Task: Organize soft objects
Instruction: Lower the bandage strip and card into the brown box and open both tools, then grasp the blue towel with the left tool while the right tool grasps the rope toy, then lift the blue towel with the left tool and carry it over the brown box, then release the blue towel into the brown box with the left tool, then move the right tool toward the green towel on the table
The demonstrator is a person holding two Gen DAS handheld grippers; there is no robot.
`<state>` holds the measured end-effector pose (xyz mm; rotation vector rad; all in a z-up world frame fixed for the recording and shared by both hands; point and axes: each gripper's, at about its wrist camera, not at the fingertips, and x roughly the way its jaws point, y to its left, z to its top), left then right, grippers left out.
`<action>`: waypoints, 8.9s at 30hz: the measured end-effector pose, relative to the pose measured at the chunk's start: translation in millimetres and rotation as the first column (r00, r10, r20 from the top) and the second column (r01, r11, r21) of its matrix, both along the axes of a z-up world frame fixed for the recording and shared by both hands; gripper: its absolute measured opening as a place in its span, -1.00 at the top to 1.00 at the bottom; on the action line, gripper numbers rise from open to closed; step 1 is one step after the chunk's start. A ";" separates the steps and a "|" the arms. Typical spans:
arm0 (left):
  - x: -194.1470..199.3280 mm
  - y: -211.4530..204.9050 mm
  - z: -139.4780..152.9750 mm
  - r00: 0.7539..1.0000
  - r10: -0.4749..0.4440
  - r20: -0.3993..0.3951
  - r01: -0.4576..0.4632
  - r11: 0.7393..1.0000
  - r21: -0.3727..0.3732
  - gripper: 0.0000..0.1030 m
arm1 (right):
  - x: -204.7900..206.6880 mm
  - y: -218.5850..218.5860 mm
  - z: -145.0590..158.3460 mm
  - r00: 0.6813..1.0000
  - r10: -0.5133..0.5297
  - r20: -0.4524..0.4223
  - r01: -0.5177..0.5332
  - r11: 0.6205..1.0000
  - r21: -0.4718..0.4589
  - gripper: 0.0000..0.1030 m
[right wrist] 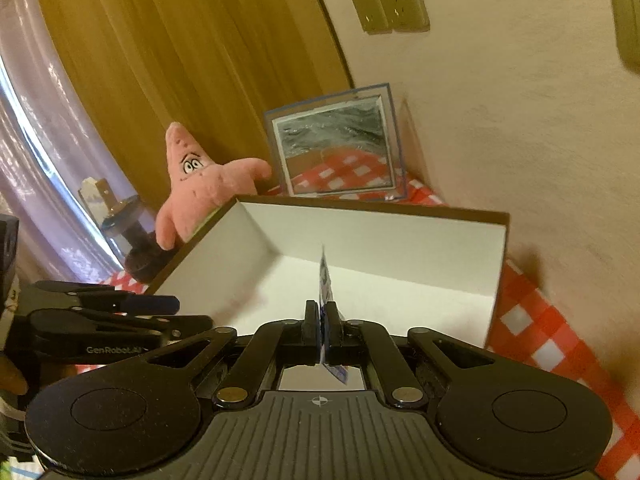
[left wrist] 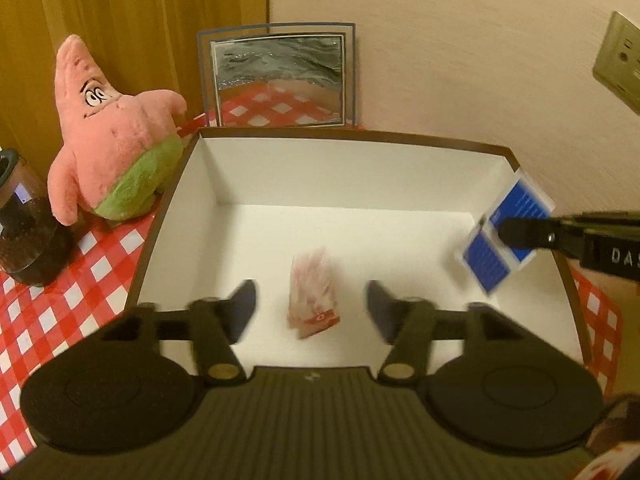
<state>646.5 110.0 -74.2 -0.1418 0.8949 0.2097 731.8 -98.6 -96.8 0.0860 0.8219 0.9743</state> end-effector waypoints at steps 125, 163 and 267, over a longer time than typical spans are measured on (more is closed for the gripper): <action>-281.2 75.5 -56.6 0.983 -0.175 0.051 0.173 0.984 0.040 0.86 | -322.6 93.7 -54.0 0.985 -0.169 0.010 0.170 0.981 -0.092 0.78; -425.3 56.7 99.4 0.883 -0.217 0.416 0.228 0.973 0.025 0.90 | -508.5 11.2 24.3 0.948 -0.277 0.157 0.281 0.960 0.000 0.78; -72.2 175.0 42.7 0.702 -0.701 0.125 0.705 0.709 0.020 0.23 | -260.3 174.2 44.4 0.675 -0.730 0.105 0.737 0.662 -0.134 -0.03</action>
